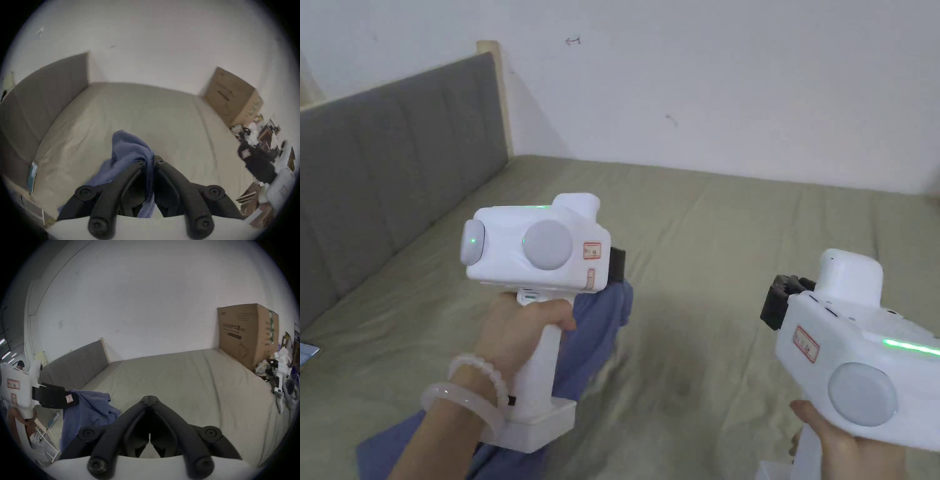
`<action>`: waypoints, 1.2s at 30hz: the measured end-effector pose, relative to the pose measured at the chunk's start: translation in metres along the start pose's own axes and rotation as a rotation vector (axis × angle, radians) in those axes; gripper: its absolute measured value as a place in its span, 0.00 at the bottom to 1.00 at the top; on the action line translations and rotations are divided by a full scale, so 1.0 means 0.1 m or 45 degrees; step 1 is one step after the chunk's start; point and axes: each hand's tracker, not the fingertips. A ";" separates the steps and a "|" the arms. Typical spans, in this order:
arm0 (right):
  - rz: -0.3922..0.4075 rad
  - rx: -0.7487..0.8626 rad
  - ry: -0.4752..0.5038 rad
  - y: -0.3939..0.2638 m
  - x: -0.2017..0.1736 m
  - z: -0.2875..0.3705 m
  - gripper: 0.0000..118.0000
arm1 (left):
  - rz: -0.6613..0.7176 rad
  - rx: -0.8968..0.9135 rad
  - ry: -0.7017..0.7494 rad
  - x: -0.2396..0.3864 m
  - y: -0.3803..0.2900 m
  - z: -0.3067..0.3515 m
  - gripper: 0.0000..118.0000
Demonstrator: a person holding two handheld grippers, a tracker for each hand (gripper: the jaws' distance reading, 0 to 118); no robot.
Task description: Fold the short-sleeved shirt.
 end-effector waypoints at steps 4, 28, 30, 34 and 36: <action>-0.032 0.079 -0.142 0.20 0.51 0.31 0.01 | -0.140 0.078 -0.218 0.85 0.22 0.03 0.05; -0.170 -0.032 -0.522 -0.19 1.94 0.93 0.01 | -0.383 -0.593 -0.381 2.40 -1.95 -1.67 0.29; -0.178 -0.048 -0.513 -0.22 1.92 0.88 0.01 | -0.375 -0.611 -0.377 2.37 -1.89 -1.66 0.77; -0.157 -0.085 -0.489 -0.26 1.84 0.80 0.01 | -0.324 -0.556 -0.391 2.21 -1.74 -1.54 0.93; -0.148 -0.096 -0.475 -0.28 1.81 0.76 0.01 | -0.261 -0.516 -0.395 2.05 -1.60 -1.43 0.93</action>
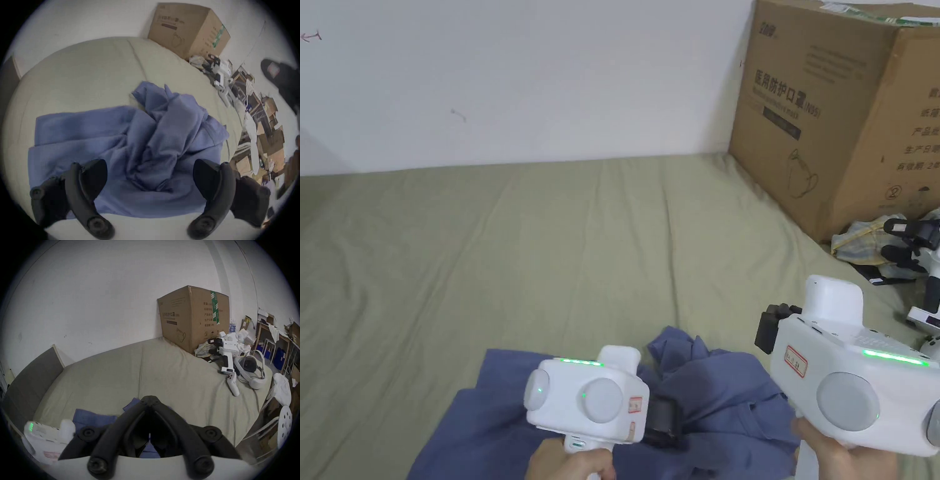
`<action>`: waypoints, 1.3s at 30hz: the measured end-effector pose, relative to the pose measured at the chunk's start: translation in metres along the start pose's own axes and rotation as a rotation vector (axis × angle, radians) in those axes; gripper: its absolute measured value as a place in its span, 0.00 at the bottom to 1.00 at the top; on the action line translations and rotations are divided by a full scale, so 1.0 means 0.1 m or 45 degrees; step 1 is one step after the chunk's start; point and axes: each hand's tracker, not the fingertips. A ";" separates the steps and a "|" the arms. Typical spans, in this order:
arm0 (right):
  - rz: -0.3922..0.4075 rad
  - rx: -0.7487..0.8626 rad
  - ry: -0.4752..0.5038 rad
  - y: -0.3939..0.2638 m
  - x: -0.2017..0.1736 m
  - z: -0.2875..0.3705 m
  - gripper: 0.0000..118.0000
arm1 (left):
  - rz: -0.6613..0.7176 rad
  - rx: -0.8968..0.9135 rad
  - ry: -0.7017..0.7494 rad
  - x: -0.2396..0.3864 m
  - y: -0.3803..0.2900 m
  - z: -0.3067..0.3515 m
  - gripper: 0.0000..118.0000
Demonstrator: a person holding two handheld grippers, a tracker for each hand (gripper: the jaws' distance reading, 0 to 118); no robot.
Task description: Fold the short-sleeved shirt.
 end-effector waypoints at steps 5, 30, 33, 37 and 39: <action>0.016 -0.029 0.040 -0.03 -0.14 -0.06 0.01 | 0.115 0.138 0.069 -0.48 -0.02 0.55 0.81; 0.098 -0.209 0.050 -0.35 -0.44 -0.56 0.01 | 0.281 0.131 0.390 -1.81 0.22 0.38 0.83; 0.096 -0.238 0.027 -0.39 -0.37 -0.65 0.01 | 0.285 0.089 0.392 -2.00 0.52 0.07 0.82; 0.099 -0.271 -0.023 -0.42 -0.22 -0.72 0.01 | 0.355 0.002 0.373 -2.17 0.65 -0.37 0.77; 0.068 -0.284 -0.039 -0.42 -0.12 -0.74 0.01 | 0.266 -0.059 0.451 -2.14 0.57 -0.54 0.72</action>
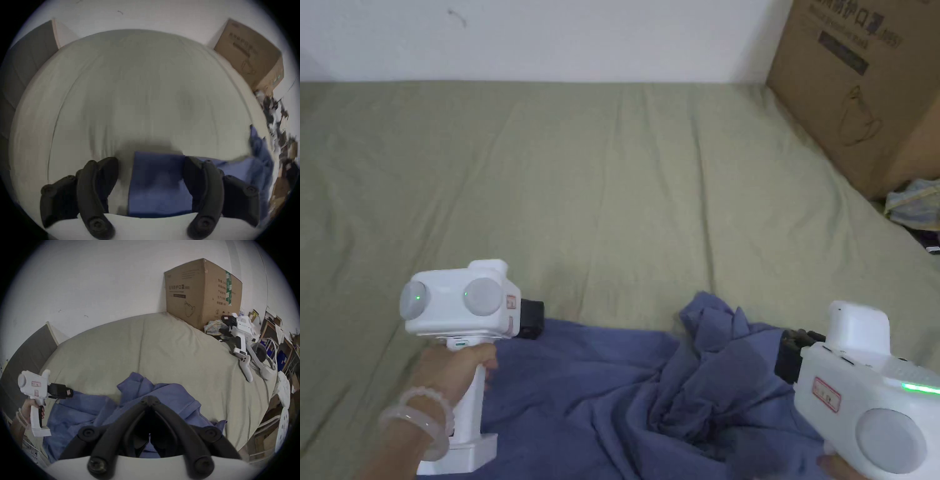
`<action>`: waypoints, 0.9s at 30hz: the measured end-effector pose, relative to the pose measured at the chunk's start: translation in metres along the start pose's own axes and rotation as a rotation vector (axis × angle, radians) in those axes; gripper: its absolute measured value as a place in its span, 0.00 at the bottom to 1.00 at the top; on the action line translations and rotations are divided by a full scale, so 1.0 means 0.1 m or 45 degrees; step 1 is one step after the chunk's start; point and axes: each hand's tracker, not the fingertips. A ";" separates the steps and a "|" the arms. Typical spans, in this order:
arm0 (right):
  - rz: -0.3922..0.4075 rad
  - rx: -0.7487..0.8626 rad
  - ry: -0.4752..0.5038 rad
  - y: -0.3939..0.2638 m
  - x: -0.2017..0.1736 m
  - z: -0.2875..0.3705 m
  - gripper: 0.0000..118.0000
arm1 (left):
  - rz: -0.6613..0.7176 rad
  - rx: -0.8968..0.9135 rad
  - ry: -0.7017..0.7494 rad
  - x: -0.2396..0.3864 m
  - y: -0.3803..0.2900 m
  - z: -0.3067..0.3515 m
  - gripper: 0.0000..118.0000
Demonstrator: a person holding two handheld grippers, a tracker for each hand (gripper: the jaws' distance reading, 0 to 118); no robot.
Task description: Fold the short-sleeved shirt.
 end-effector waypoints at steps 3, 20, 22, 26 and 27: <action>-0.016 -0.014 -0.020 0.00 0.12 -0.01 0.01 | 0.014 0.054 0.009 0.06 0.00 0.14 0.50; -0.149 -0.207 -0.034 -0.22 1.04 0.26 0.62 | -0.040 0.039 0.104 0.08 -0.03 0.33 0.02; -0.264 -0.270 -0.001 -0.30 1.15 0.16 0.62 | -0.041 0.035 0.108 0.09 -0.03 0.34 0.02; -0.215 -0.434 0.010 -0.53 1.17 -0.22 0.59 | -0.053 0.027 0.108 0.09 0.00 0.34 0.02; -0.177 -0.463 -0.001 -0.59 1.12 -0.29 0.45 | -0.052 0.026 0.107 0.08 0.01 0.35 0.02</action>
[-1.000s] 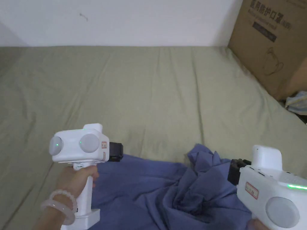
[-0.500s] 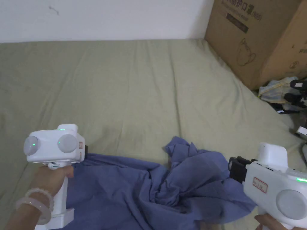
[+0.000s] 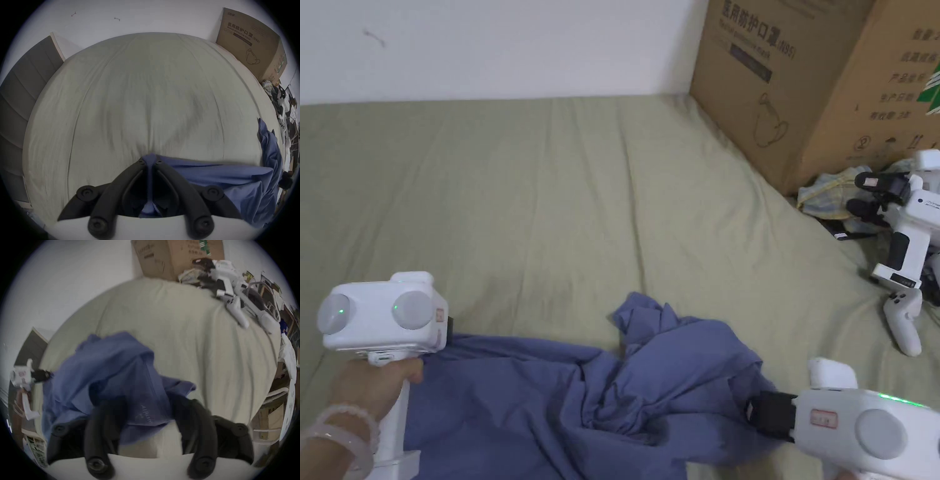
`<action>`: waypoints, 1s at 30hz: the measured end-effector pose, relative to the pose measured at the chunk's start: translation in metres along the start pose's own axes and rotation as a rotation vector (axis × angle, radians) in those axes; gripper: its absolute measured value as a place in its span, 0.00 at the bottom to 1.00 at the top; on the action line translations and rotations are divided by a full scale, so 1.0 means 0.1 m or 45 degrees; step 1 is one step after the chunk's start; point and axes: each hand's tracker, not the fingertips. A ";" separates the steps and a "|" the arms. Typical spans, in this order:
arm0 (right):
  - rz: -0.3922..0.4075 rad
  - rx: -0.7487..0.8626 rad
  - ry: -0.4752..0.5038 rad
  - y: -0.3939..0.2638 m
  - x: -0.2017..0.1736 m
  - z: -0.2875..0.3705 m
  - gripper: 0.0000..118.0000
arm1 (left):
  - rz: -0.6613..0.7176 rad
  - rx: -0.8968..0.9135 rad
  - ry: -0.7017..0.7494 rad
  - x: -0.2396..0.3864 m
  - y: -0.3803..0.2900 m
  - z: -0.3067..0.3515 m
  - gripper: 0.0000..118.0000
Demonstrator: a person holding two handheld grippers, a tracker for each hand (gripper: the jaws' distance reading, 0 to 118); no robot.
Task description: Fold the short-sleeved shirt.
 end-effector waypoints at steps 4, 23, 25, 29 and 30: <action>0.003 0.040 0.048 0.01 -0.19 0.03 0.11 | -0.014 0.001 -0.015 -0.04 0.05 0.11 0.02; 0.259 0.583 -0.045 1.88 -0.81 1.42 0.11 | 0.099 0.541 0.181 -1.12 1.33 2.16 0.02; 0.233 0.616 -0.005 2.14 -0.93 1.55 0.11 | 0.108 0.595 0.201 -1.26 1.49 2.37 0.02; 0.231 0.702 0.055 2.70 -1.28 1.79 0.11 | 0.170 0.717 0.212 -1.54 1.85 2.72 0.02; 0.238 0.736 0.052 2.83 -1.39 1.84 0.11 | 0.172 0.737 0.224 -1.59 1.92 2.78 0.02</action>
